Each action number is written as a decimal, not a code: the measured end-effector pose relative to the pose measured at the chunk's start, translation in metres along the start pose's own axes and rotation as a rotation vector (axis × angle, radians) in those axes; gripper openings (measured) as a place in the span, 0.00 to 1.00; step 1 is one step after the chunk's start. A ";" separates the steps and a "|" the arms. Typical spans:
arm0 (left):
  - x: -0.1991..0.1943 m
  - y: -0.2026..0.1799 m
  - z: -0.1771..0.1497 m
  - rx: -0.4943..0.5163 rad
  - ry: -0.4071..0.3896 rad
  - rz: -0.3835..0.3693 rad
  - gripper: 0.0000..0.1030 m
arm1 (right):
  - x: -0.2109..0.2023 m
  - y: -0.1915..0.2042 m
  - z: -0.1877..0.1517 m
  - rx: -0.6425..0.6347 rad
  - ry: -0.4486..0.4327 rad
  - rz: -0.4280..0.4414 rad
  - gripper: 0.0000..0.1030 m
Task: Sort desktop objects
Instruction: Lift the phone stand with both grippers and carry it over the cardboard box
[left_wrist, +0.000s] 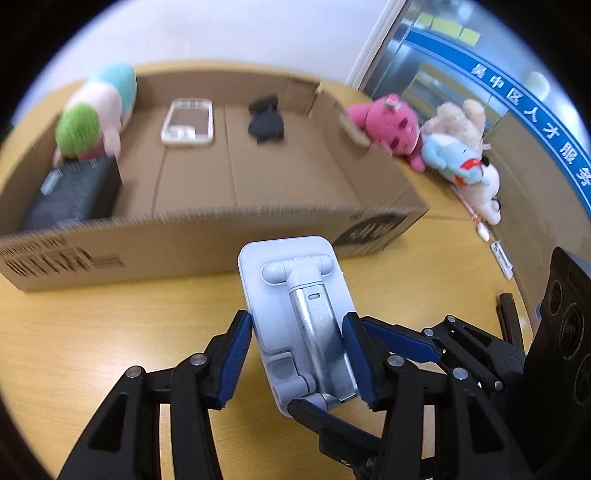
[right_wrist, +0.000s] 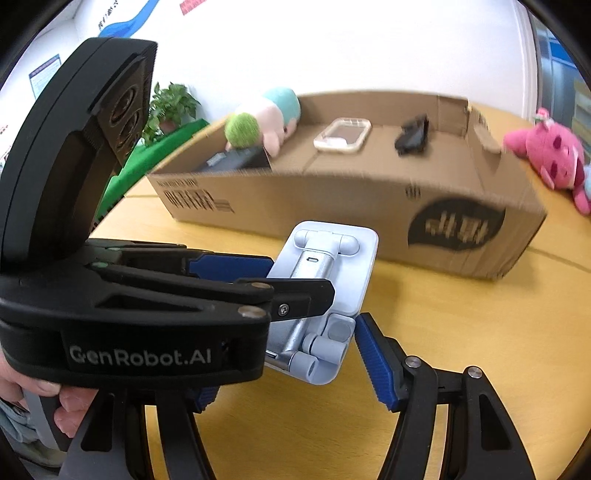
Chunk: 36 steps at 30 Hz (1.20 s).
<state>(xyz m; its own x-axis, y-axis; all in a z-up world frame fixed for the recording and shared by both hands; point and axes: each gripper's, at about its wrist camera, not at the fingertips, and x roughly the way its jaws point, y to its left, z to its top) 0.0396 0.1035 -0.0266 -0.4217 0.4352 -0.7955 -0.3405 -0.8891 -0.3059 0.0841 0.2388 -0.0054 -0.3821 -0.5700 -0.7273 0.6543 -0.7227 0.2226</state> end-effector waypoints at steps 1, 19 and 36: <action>-0.007 -0.001 0.003 0.007 -0.017 0.001 0.48 | -0.005 0.003 0.003 -0.007 -0.013 -0.002 0.62; -0.060 -0.027 0.095 0.151 -0.246 0.017 0.48 | -0.055 0.007 0.098 -0.096 -0.225 -0.084 0.62; -0.036 0.053 0.157 0.031 -0.179 0.016 0.48 | 0.011 0.004 0.173 -0.127 -0.183 -0.029 0.62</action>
<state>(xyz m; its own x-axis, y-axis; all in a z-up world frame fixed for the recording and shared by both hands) -0.0946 0.0631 0.0681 -0.5693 0.4416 -0.6934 -0.3569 -0.8926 -0.2754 -0.0302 0.1619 0.1000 -0.5064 -0.6193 -0.6001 0.7140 -0.6913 0.1109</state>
